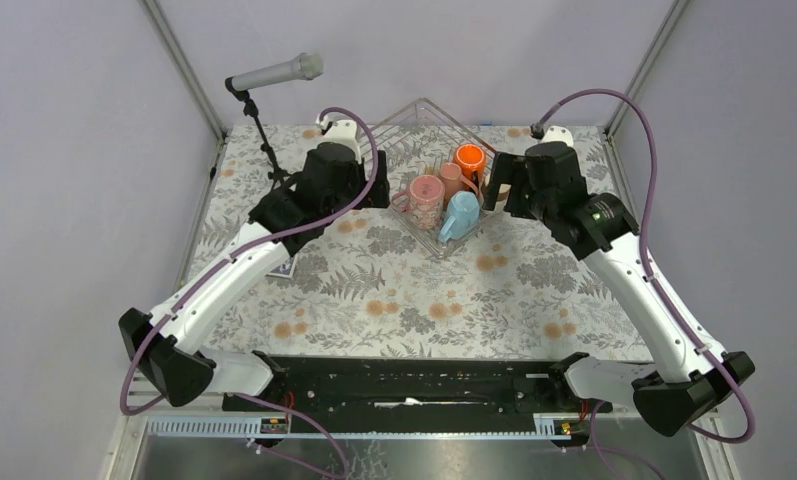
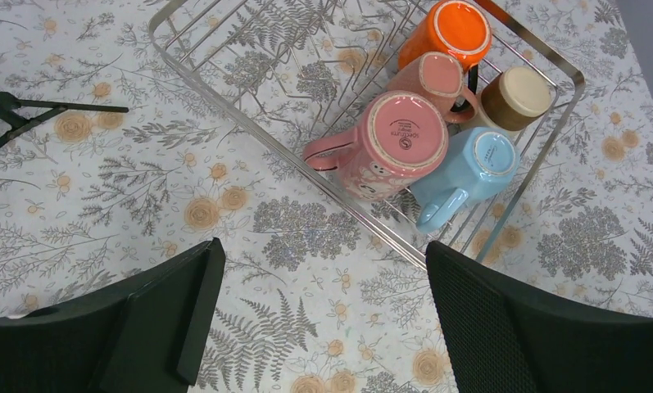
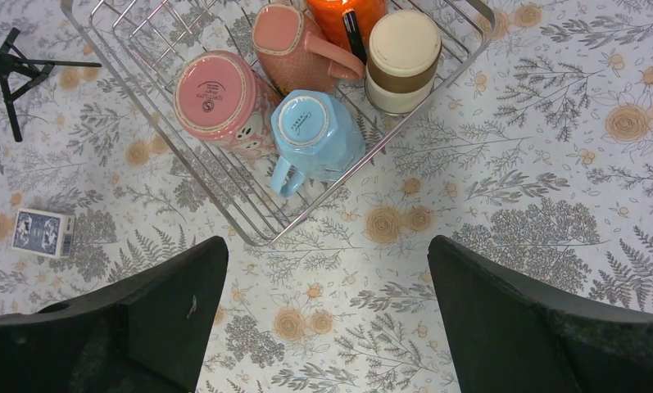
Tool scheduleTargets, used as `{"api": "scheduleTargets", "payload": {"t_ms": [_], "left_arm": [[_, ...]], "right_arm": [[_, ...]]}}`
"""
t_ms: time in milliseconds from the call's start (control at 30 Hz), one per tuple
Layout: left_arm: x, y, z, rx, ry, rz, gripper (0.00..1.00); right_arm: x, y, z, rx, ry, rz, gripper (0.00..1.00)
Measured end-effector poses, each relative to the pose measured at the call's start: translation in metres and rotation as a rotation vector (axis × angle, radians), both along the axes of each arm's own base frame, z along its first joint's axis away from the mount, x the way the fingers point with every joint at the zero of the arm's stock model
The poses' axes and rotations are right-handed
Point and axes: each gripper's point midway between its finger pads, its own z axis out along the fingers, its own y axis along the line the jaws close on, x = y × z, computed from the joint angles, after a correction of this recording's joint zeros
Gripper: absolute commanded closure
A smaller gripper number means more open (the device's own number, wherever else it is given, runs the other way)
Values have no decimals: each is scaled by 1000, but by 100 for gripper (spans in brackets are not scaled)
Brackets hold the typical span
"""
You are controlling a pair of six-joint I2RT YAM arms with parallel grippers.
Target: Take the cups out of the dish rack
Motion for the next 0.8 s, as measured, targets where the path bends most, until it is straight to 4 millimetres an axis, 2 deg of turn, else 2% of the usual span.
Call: {"api": "scheduleTargets", "payload": {"t_ms": [267,600,700,800], "left_arm": [[-7,5,0,0,-7,-6,1],[-14,7,-22,14,38,-28,1],[-15,5,-29,10,48,-41,1],[-16,4,-32,9,53,-49,1]], "right_arm": [[3,2,-11,-15,34,-1,0],[13,10,-47,-51,146,-13,1],[14,20,-61,-52,186,-15,6],[10,41,-74,-48,221,2,11]]}}
